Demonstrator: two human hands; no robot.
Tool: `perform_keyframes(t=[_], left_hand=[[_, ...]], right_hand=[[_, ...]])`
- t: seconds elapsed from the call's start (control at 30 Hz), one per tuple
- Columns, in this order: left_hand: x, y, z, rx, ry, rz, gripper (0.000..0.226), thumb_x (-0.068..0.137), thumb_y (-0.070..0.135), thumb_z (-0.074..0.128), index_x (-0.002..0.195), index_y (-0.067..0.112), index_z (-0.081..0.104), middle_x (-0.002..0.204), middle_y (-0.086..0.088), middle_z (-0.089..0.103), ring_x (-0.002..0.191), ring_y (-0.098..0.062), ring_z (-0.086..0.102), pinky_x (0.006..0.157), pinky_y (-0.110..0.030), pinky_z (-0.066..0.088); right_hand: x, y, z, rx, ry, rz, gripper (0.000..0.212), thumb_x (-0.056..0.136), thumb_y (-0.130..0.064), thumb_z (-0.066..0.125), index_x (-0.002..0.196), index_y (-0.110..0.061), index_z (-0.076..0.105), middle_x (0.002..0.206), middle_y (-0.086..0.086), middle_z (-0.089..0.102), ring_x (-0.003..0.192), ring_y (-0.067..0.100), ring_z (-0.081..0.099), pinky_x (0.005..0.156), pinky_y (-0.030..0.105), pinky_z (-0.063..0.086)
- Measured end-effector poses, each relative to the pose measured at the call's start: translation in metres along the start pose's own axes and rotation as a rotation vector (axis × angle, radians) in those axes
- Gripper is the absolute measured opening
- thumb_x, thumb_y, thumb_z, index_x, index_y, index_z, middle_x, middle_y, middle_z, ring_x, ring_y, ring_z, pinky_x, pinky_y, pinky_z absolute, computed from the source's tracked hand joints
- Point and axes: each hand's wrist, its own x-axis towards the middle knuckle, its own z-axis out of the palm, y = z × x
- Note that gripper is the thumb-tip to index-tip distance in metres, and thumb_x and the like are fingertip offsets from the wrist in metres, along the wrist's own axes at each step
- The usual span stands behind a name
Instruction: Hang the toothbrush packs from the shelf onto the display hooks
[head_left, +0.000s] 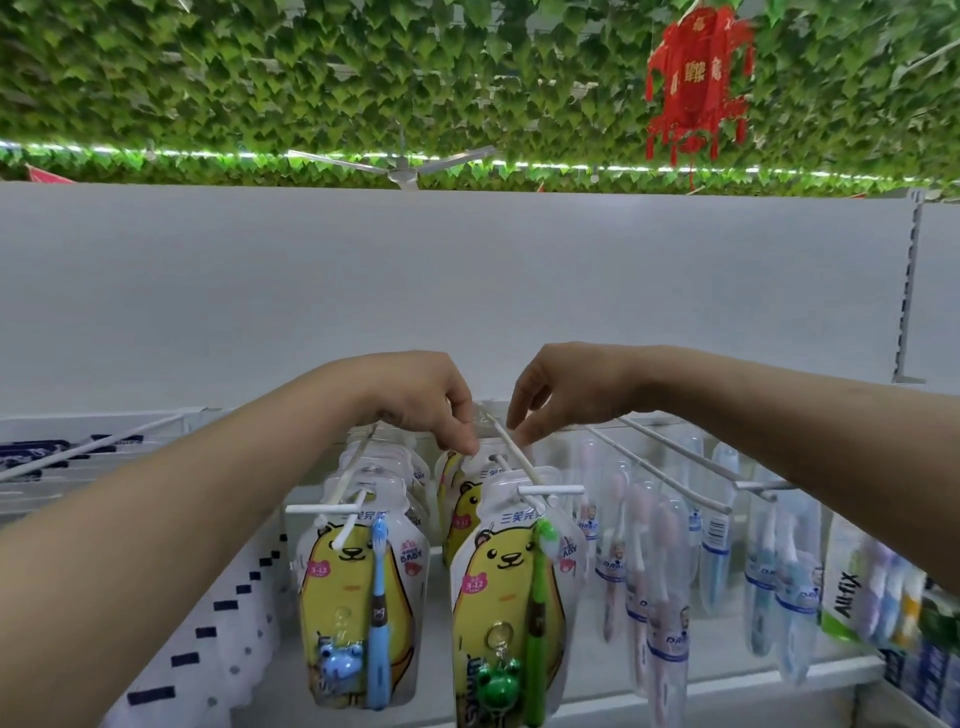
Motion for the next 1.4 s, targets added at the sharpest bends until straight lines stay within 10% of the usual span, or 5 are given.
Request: perform_keyframes(t=[0.23,0.53,1.13,1.4], left_hand=[[-0.057,0.026,-0.014,-0.082,-0.139,0.107,0.034,0.063,0.059,0.073,0.08,0.03,0.076,0.08,0.012,0.073,0.088,-0.01,0.065,0.092,-0.035,0.049],[-0.045,0.033,0.0,0.002,-0.101,0.118,0.015,0.077,0.033,0.081,0.081,0.019,0.075,0.07,0.008,0.072,0.063,0.0,0.059,0.079,-0.032,0.048],[-0.027,0.028,0.002,0.109,-0.053,0.087,0.012,0.08,0.032,0.079,0.077,0.022,0.072,0.058,0.017,0.066,0.068,-0.005,0.059,0.071,-0.027,0.044],[-0.043,0.043,-0.013,0.152,0.101,0.002,0.023,0.081,0.045,0.075,0.095,0.028,0.071,0.094,0.011,0.068,0.096,-0.012,0.061,0.089,-0.036,0.049]], right_hand=[[-0.061,-0.013,-0.02,0.174,-0.101,-0.058,0.028,0.075,-0.05,0.076,0.097,-0.033,0.077,0.121,-0.022,0.068,0.116,0.0,0.061,0.091,0.017,0.046],[-0.056,-0.016,-0.006,0.123,-0.045,-0.074,0.008,0.079,-0.035,0.082,0.074,-0.034,0.076,0.116,-0.002,0.074,0.116,0.017,0.064,0.106,0.034,0.045],[-0.041,-0.019,0.003,-0.017,-0.001,-0.024,0.007,0.083,-0.035,0.078,0.078,-0.033,0.074,0.111,-0.005,0.075,0.109,0.011,0.065,0.097,0.032,0.049],[-0.065,-0.008,-0.022,-0.244,0.121,-0.01,0.025,0.089,-0.048,0.069,0.107,-0.031,0.073,0.121,-0.01,0.068,0.119,0.01,0.058,0.094,0.031,0.042]])
